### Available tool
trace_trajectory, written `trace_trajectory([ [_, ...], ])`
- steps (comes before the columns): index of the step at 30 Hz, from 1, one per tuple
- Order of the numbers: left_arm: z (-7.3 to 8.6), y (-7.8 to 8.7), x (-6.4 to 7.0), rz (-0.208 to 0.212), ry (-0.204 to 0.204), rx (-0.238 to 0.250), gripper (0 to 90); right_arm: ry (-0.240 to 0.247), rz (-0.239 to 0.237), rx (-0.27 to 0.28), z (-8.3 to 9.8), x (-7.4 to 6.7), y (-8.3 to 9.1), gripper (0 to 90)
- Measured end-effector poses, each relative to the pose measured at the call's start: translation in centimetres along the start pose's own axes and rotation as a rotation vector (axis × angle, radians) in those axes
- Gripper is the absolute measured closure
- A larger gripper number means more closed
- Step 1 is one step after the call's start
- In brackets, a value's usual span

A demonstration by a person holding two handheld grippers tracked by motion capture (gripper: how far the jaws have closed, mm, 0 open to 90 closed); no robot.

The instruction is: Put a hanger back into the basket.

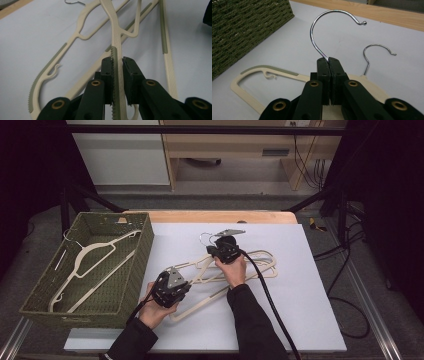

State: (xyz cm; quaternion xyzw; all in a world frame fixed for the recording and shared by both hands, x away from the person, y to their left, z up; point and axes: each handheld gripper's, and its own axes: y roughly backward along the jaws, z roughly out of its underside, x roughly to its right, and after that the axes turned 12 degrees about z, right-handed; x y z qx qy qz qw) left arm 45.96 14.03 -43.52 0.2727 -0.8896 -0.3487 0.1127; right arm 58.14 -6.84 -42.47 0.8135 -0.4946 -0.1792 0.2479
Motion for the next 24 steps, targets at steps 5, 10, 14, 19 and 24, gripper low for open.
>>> trace_trajectory([
  [5,-0.3,-0.1,-0.4,0.057,0.035,0.04,69.1,0.012,-0.012,0.05,0.5,0.2,1.0,89.1],
  [10,-1.7,-0.1,-1.2,0.1,0.09,0.122,47.4,0.034,-0.02,0.103,0.9,0.2,1.9,89.1],
  [14,-3.4,0.3,-3.2,0.175,-0.085,-0.082,43.7,0.035,-0.038,0.12,1.2,0.0,2.6,89.1],
  [19,-4.4,-3.2,-1.8,0.204,0.187,0.189,53.5,0.046,-0.058,0.145,1.6,0.0,3.5,89.1],
  [24,-4.8,-4.8,-1.2,0.333,0.294,0.276,69.1,0.055,-0.075,0.163,1.9,0.1,4.5,89.1],
])
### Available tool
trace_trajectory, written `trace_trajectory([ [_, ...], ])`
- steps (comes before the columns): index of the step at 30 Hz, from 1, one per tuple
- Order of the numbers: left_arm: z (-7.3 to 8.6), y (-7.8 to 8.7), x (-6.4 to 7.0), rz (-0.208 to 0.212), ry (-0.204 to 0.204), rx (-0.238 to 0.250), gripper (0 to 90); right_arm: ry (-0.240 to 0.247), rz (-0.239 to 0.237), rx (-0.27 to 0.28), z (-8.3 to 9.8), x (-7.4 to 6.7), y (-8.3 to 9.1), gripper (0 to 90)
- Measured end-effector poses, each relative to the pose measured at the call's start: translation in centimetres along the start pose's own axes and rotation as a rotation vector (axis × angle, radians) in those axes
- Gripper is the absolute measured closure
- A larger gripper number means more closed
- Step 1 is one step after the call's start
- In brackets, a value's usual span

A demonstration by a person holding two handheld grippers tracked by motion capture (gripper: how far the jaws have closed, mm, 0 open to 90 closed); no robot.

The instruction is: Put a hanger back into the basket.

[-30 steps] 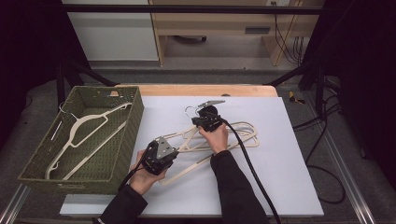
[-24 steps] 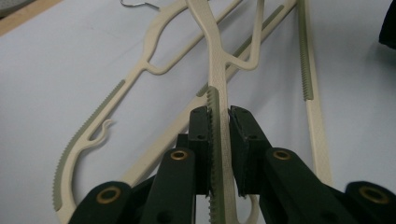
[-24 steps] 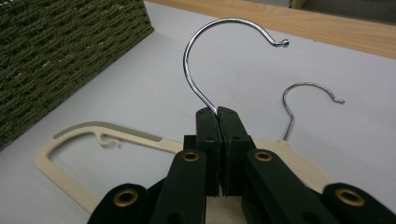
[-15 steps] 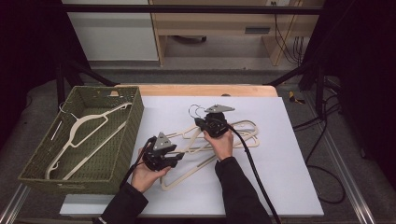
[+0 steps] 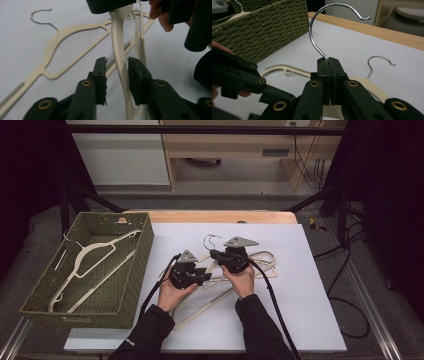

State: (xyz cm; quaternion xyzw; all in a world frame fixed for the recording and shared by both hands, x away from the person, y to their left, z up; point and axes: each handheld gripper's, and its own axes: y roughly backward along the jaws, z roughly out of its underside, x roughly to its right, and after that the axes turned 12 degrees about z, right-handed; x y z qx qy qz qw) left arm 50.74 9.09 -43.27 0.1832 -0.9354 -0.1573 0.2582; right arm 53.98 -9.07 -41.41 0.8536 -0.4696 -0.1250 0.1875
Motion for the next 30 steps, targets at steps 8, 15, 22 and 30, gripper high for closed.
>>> trace_trajectory([
  [8,-0.3,1.5,0.0,-0.047,-0.095,-0.142,81.1,0.013,-0.005,0.03,0.0,-0.1,1.7,87.4],
  [15,-0.2,2.4,2.4,-0.003,-0.157,-0.116,86.2,0.014,-0.046,0.074,0.0,-0.3,5.5,69.1],
  [22,-0.5,3.6,4.1,-0.02,-0.203,-0.122,86.3,0.041,-0.041,0.118,1.0,0.1,9.7,49.1],
  [30,-2.0,7.2,5.3,-0.062,-0.253,-0.08,86.3,0.041,-0.017,0.139,2.9,1.5,12.3,19.4],
])
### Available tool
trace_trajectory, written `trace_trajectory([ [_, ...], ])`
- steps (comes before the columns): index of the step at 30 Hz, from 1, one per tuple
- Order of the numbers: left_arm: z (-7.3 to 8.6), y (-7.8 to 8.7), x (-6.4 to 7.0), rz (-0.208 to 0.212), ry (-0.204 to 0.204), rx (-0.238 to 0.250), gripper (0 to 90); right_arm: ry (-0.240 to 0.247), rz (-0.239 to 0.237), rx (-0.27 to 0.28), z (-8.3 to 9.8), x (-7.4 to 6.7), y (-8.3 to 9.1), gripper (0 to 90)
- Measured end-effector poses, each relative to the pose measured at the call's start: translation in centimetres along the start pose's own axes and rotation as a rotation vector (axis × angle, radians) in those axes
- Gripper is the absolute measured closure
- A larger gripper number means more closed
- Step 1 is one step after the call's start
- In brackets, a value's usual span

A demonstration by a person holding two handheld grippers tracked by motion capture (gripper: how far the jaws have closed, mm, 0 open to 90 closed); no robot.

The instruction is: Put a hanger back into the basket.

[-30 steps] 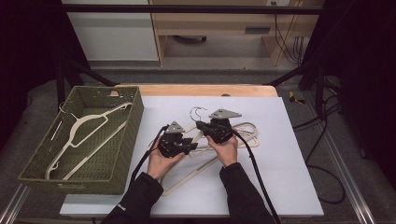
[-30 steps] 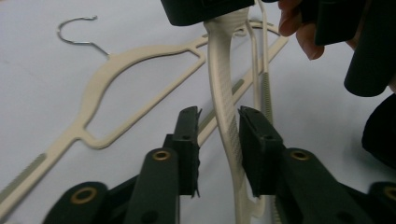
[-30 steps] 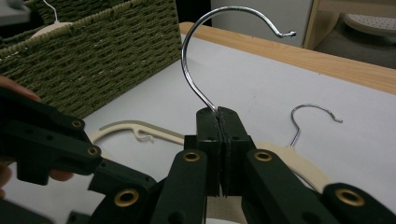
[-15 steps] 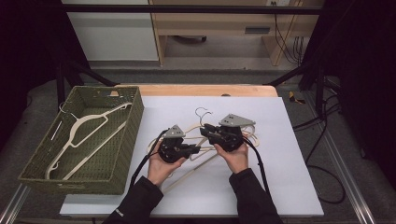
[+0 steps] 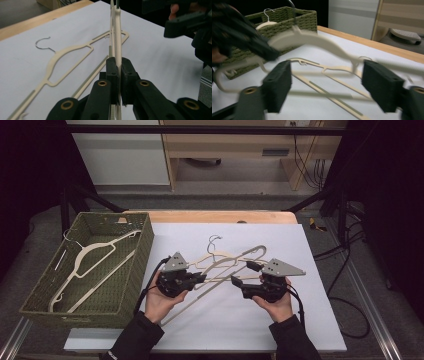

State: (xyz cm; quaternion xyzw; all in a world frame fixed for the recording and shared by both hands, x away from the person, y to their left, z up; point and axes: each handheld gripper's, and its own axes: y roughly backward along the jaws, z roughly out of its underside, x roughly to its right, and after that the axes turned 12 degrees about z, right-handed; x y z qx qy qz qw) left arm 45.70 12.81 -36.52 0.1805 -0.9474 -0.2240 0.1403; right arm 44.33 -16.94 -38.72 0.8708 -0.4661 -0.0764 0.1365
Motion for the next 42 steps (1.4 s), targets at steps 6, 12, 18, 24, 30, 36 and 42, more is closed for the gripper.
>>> trace_trajectory([
  [6,-1.5,3.7,0.1,-0.037,-0.025,0.031,86.3,-0.02,0.032,-0.014,1.1,1.0,1.4,9.5],
  [12,-2.8,7.3,0.0,-0.071,-0.045,0.042,86.3,-0.029,0.062,-0.019,2.0,1.8,2.4,7.1],
  [18,-3.7,11.1,-0.9,-0.085,-0.047,0.071,86.3,-0.031,0.079,-0.021,2.4,2.3,3.0,5.3],
  [24,-4.2,14.6,-2.3,-0.127,-0.05,0.083,86.3,-0.039,0.086,-0.015,2.5,2.5,3.3,4.6],
  [30,-3.6,17.6,-4.4,-0.177,-0.02,0.099,86.3,-0.037,0.093,-0.026,2.7,2.8,3.2,4.0],
  [36,-2.2,20.0,-7.0,-0.198,0.017,0.107,86.3,-0.039,0.094,-0.017,2.7,2.8,3.2,3.4],
  [42,-0.8,22.0,-9.0,-0.244,0.017,0.082,86.3,-0.04,0.095,-0.021,2.8,2.8,3.1,3.4],
])
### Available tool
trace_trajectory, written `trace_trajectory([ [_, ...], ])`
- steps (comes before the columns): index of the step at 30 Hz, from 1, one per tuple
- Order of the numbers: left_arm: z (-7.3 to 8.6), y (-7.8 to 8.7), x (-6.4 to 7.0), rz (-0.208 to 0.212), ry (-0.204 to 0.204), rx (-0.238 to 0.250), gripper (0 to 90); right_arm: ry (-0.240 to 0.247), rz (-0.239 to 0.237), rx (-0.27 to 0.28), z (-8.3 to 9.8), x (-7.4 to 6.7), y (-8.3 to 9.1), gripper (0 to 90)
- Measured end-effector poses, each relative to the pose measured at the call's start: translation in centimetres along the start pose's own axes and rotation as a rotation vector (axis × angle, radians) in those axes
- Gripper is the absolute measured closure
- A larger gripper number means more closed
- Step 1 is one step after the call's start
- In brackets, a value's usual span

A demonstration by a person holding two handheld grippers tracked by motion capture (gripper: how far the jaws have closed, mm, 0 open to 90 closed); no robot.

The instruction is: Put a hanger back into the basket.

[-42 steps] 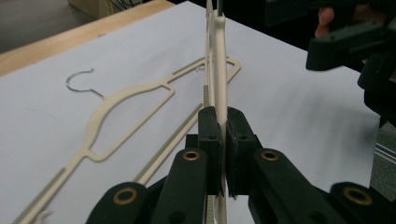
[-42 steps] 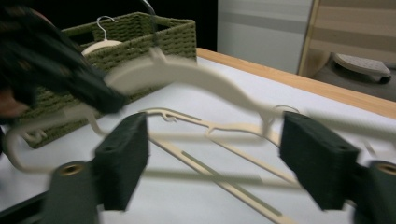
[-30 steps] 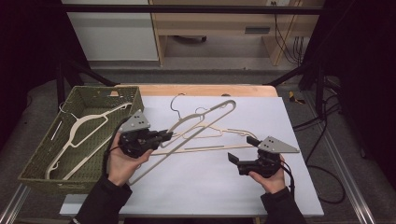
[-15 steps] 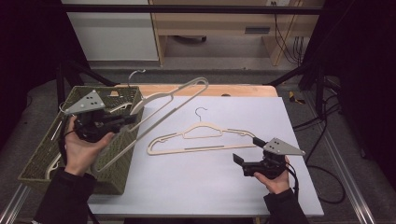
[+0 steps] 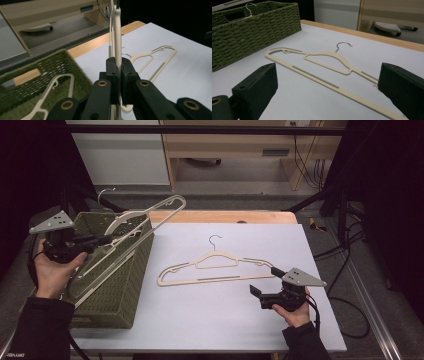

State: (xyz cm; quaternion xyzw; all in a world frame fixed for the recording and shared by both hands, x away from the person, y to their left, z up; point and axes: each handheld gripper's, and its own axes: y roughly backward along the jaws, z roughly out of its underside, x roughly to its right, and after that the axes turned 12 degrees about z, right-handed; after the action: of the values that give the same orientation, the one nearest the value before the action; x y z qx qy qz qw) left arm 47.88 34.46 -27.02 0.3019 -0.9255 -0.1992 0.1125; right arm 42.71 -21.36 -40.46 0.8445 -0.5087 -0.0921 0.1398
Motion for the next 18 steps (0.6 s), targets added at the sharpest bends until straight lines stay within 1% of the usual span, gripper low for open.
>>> trace_trajectory([
  [3,0.5,0.8,-0.9,-0.005,-0.003,-0.014,86.3,0.0,0.0,-0.002,0.0,0.0,0.0,3.5],
  [7,1.2,1.6,-2.1,-0.025,-0.005,-0.035,86.3,0.003,-0.002,-0.002,0.0,0.0,-0.1,3.5],
  [10,1.8,2.1,-2.9,-0.038,0.008,-0.039,86.3,0.011,-0.004,0.001,0.1,0.0,-0.2,3.4],
  [13,2.6,2.7,-3.8,-0.047,0.016,-0.042,86.3,0.004,-0.002,-0.003,0.1,0.0,-0.2,3.5],
  [18,3.8,3.8,-5.0,-0.062,0.039,-0.031,86.3,0.006,-0.002,-0.007,0.1,0.0,-0.2,3.5],
])
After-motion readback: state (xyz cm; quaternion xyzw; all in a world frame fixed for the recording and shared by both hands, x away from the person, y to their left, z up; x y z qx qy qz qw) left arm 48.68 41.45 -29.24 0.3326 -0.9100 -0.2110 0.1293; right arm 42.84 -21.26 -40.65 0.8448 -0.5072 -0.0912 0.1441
